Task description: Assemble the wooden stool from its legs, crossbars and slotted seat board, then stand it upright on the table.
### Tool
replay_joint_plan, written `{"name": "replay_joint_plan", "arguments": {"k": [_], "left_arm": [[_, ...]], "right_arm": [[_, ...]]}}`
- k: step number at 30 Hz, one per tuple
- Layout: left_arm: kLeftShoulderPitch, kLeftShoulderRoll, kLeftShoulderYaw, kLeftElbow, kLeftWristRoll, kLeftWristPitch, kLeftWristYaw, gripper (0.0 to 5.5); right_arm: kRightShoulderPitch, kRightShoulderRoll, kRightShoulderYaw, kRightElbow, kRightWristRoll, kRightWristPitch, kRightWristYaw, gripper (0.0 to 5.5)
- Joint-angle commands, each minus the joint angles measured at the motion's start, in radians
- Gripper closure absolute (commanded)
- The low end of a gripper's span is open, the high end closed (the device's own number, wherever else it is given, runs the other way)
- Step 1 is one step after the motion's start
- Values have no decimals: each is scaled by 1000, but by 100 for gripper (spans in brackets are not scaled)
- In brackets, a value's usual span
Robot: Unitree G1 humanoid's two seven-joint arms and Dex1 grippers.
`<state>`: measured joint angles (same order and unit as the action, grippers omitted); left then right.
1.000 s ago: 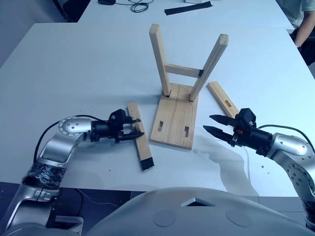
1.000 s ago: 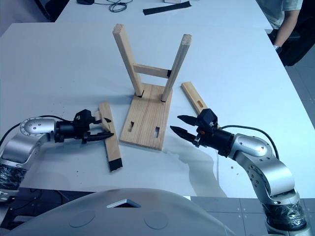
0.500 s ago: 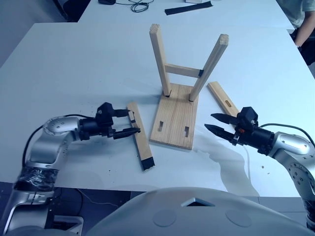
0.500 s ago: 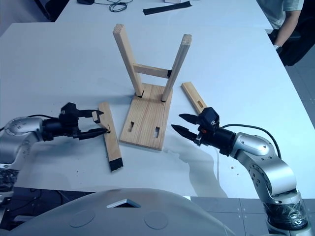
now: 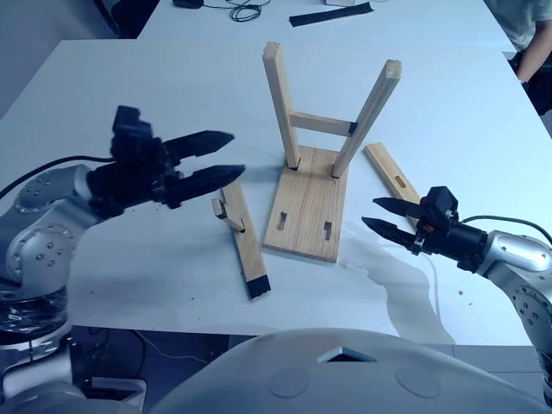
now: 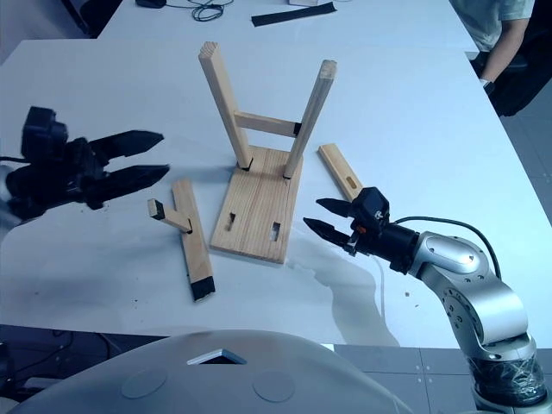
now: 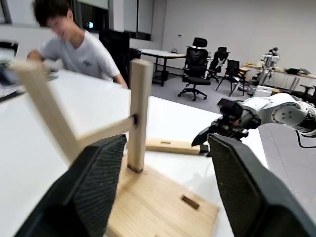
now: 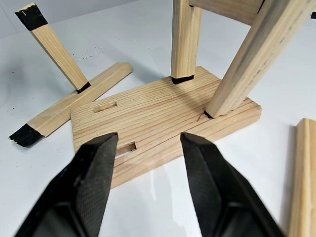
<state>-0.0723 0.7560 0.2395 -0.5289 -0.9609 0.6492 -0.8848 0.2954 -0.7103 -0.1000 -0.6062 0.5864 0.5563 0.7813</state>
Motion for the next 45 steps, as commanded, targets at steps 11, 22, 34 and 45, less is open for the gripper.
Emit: {"name": "replay_joint_plan", "arguments": {"k": [11,22,34,45], "left_arm": [[102,-44,-100,-63,134,-50,52,246],[-85,-19,14,59,-78,66,64,246],[-139,-15,51,38,-194,137,106,246],[213,-120,-152,155,146,-107,-36,246]], "right_arm": [[-9,18,22,-5,-20,-15,-22,319],[-26,21,17,-10,-16,-6,-33,319],[-9,22,14,-39,-10,-4,-43,319],[-38,-36,24,-13,3,19,28,319]]}}
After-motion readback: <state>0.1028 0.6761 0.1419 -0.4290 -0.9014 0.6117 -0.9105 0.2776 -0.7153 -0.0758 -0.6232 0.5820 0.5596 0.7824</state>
